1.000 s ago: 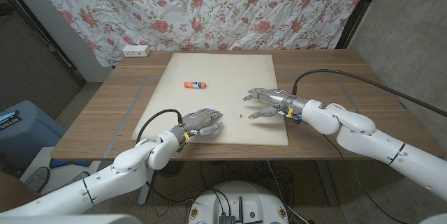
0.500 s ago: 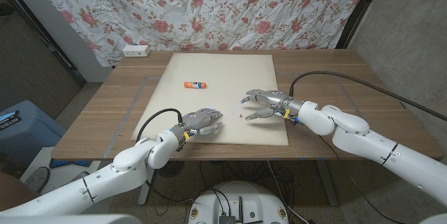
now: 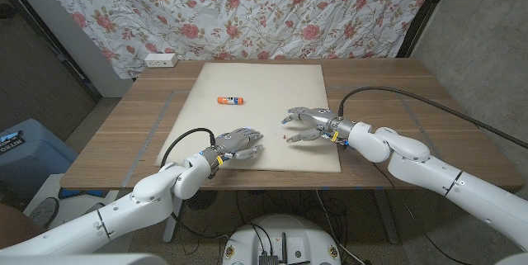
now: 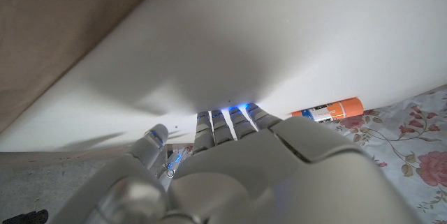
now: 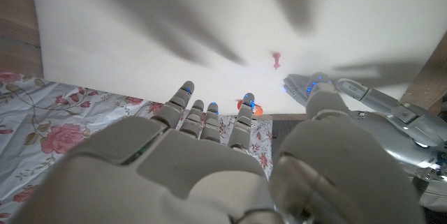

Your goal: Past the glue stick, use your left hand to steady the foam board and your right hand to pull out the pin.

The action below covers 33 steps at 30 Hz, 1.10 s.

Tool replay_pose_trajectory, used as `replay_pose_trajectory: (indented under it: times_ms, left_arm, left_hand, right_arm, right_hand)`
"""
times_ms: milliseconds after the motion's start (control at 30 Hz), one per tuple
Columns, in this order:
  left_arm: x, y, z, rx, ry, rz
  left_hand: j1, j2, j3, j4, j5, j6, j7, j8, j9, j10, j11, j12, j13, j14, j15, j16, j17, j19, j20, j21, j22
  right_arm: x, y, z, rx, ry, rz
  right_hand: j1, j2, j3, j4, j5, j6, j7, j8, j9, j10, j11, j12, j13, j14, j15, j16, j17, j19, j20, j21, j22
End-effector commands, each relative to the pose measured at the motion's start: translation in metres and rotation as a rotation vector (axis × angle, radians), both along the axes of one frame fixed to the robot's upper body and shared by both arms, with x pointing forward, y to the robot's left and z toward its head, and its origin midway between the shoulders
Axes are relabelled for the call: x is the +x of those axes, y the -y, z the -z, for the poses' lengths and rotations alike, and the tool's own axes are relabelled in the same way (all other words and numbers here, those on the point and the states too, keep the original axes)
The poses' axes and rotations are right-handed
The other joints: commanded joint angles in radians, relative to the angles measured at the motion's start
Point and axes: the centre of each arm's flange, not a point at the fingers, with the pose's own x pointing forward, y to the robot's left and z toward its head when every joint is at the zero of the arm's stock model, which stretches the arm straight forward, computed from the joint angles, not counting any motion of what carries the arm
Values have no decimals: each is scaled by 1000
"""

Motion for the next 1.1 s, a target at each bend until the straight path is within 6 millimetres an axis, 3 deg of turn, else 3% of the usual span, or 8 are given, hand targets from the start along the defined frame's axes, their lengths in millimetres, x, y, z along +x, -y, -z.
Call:
replay_pose_trajectory:
  times_ms: [33, 267, 833, 1100]
  left_arm:
    - [-2, -1, 0, 7, 0, 2]
    - [-3, -1, 0, 11, 4, 6]
    - [-3, -1, -1, 15, 6, 6]
    - [-4, -1, 0, 15, 6, 3]
  left_hand:
    - [8, 122, 11, 1, -1, 11, 0, 8, 6, 10, 0, 0, 3, 9, -41, 0, 2, 10, -47, -5, 3]
    - [10, 121, 20, -2, -2, 14, -1, 7, 6, 11, -1, 0, 3, 10, -42, -1, 1, 10, -47, -5, 3]
    - [14, 118, 37, -5, -5, 21, 2, 6, 7, 18, 1, 1, 3, 14, -43, -1, 0, 14, -45, -5, 3]
    - [16, 118, 44, -7, -7, 26, 0, 7, 7, 21, -3, 1, 3, 17, -44, -1, 0, 16, -47, -5, 3]
  right_arm:
    - [6, -4, 6, 15, 20, -11]
    - [9, -3, 11, 17, 37, -12]
    - [15, -6, 20, 24, 30, -22]
    - [19, -4, 22, 59, 44, -32]
  right_hand:
    - [9, 4, 3, 0, 5, 20, 1, 10, 4, 15, -6, 6, 2, 10, 0, 6, 2, 19, 1, 4, 3]
    - [22, 5, 5, -4, 6, 46, -13, 21, 5, 23, -12, 6, 3, 23, -6, 10, 2, 33, -1, 4, 3]
    - [45, 12, 10, -8, 10, 69, -14, 34, 8, 34, -20, 5, 3, 32, -14, 12, 4, 45, -3, 2, 3]
    - [79, 20, 15, -12, 12, 129, -27, 62, 12, 55, -33, 7, 3, 53, -26, 18, 5, 70, -10, 4, 2]
